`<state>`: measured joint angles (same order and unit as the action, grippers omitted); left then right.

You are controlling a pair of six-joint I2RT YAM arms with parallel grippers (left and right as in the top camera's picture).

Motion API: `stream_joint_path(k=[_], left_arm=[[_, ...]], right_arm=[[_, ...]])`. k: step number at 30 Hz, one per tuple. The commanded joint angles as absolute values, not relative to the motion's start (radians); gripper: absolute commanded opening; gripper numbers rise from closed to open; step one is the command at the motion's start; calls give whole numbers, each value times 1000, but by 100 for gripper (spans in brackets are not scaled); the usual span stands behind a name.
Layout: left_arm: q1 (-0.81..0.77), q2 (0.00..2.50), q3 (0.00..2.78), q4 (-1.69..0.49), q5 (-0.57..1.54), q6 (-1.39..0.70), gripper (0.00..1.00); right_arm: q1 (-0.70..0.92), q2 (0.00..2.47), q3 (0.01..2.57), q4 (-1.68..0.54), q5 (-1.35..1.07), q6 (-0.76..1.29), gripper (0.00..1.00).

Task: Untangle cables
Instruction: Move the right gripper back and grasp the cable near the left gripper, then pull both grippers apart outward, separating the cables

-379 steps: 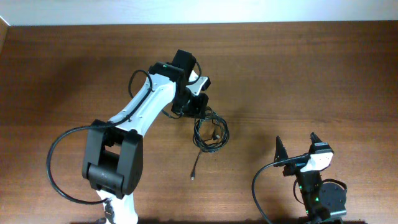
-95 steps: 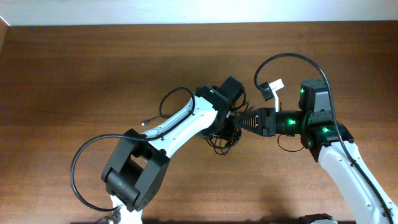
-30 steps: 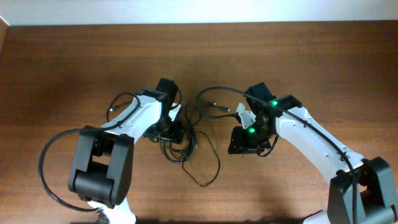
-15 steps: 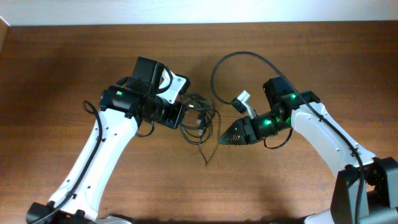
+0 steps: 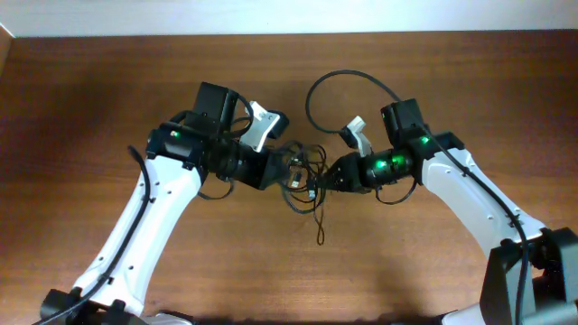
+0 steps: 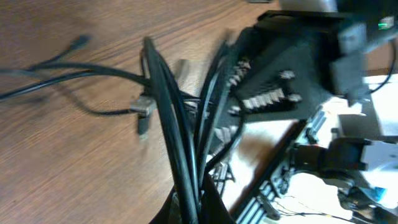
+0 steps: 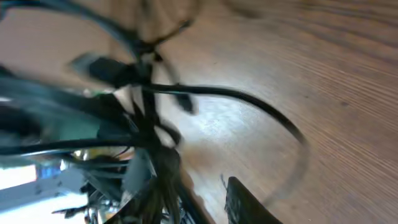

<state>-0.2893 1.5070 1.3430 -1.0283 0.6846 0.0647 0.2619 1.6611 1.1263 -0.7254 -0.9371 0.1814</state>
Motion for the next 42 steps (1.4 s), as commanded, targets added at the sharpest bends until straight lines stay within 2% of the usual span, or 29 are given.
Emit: stream_joint_path(k=[1, 4, 6, 7, 9, 10, 15, 18, 22, 27, 31, 36, 39, 42], left_arm=[[-288, 1508, 1354, -1027, 924, 158, 0], [-288, 1509, 1344, -1025, 926, 189, 0], [-288, 1511, 1317, -1024, 786, 189, 0], [-288, 1511, 1309, -1027, 726, 188, 0], [-288, 1511, 1278, -1034, 472, 97, 0], [-288, 1511, 1262, -1032, 455, 75, 0], [-288, 1511, 1226, -1014, 647, 76, 0], [-287, 1511, 1226, -967, 831, 75, 0], [-288, 1511, 1225, -965, 898, 72, 0], [-288, 1511, 1225, -986, 863, 73, 0], [-288, 1511, 1225, -1025, 718, 72, 0], [-280, 1511, 1225, -1028, 789, 89, 0], [-238, 1511, 1225, -1034, 791, 99, 0], [-89, 1511, 1225, -1042, 927, 99, 0]], right_arm=[[262, 1661, 1121, -736, -620, 299, 30], [274, 1661, 1118, -732, -736, 307, 31], [295, 1661, 1118, -738, -880, 251, 35], [305, 1661, 1117, -767, -882, 196, 36], [317, 1661, 1117, -862, -884, 44, 42], [317, 1661, 1117, -878, -883, 22, 43], [317, 1661, 1117, -824, -912, 38, 44], [317, 1661, 1117, -814, -905, 42, 44], [317, 1661, 1117, -694, -900, 184, 44], [316, 1661, 1117, -560, -655, 376, 43], [313, 1662, 1115, -678, -179, 429, 43], [312, 1662, 1115, -846, 266, 428, 43], [312, 1662, 1115, -889, 390, 428, 43], [310, 1662, 1115, -909, 451, 428, 44]])
